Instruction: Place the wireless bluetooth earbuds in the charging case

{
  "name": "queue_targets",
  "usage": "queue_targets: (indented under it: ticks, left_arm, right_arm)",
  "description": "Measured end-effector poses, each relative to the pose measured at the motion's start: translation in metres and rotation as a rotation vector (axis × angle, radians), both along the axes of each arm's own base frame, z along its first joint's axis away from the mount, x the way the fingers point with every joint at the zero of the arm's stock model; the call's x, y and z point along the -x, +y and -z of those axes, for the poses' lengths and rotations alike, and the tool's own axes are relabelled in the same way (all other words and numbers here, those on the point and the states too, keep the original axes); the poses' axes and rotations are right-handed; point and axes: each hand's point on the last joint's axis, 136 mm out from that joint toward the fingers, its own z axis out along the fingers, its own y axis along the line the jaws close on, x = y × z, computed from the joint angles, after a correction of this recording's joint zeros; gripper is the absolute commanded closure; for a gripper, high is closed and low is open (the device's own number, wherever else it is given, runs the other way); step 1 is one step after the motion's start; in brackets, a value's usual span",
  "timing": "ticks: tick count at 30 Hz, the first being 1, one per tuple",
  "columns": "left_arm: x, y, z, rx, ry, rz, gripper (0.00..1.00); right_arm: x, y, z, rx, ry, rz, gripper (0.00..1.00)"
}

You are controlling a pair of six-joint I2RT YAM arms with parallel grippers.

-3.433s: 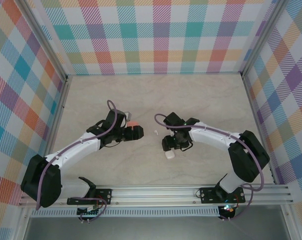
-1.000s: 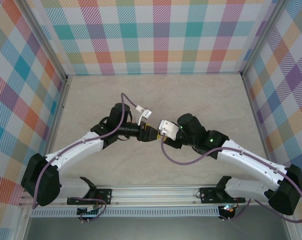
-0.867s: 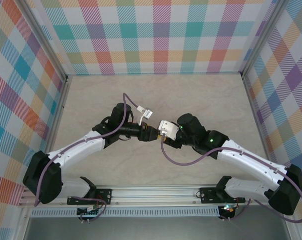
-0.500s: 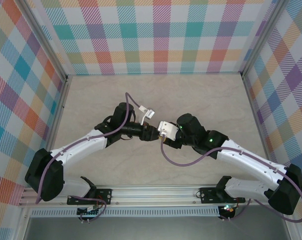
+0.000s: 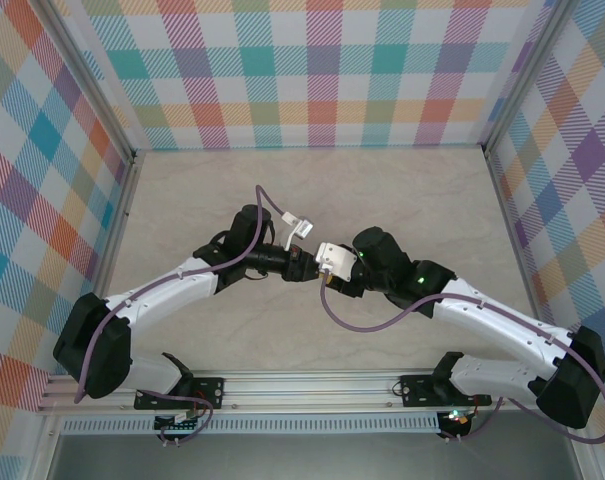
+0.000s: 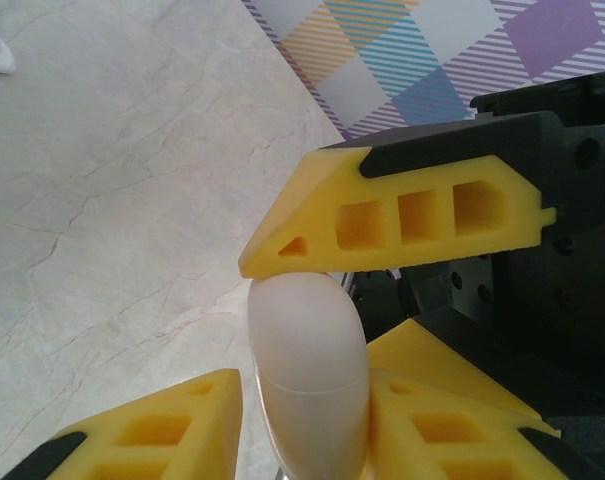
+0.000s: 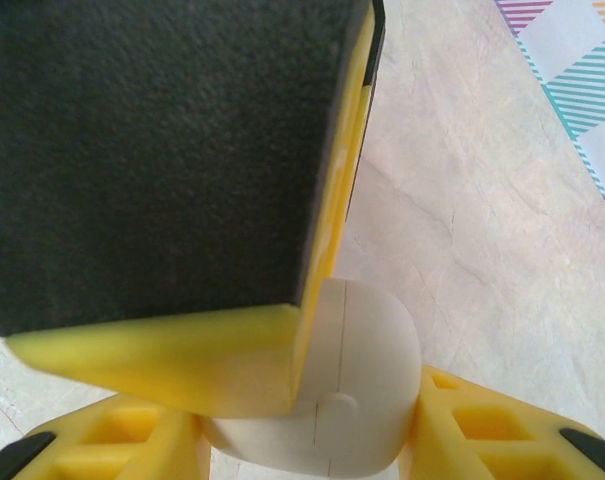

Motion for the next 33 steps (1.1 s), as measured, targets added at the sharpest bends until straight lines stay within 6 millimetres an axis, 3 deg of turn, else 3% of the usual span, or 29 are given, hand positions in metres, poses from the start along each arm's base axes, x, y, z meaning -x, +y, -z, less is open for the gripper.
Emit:
queue_targets:
  ticks: [5, 10, 16, 20, 23, 33]
  left_arm:
    - [-0.001, 0.000, 0.000, -0.005, -0.010, -0.007, 0.85]
    - [-0.011, 0.005, 0.001, -0.032, -0.055, -0.064, 0.90]
    - [-0.016, 0.022, -0.017, -0.022, -0.192, -0.156, 0.99]
    - [-0.017, 0.038, -0.024, -0.017, -0.304, -0.227, 1.00]
    - [-0.018, 0.048, -0.027, -0.026, -0.369, -0.272, 1.00]
    - [-0.019, 0.056, -0.029, -0.058, -0.496, -0.274, 1.00]
  right_arm:
    - [-0.002, 0.000, 0.001, 0.000, 0.001, 0.011, 0.42]
    - [-0.003, 0.001, -0.006, -0.027, 0.004, 0.026, 0.35]
    - [-0.005, 0.001, -0.041, -0.165, 0.039, 0.057, 0.31]
    - [-0.009, -0.001, -0.077, -0.301, 0.082, 0.076, 0.30]
    - [-0.009, -0.004, -0.092, -0.382, 0.135, 0.078, 0.29]
    - [-0.019, -0.002, -0.096, -0.550, 0.366, 0.092, 0.28]
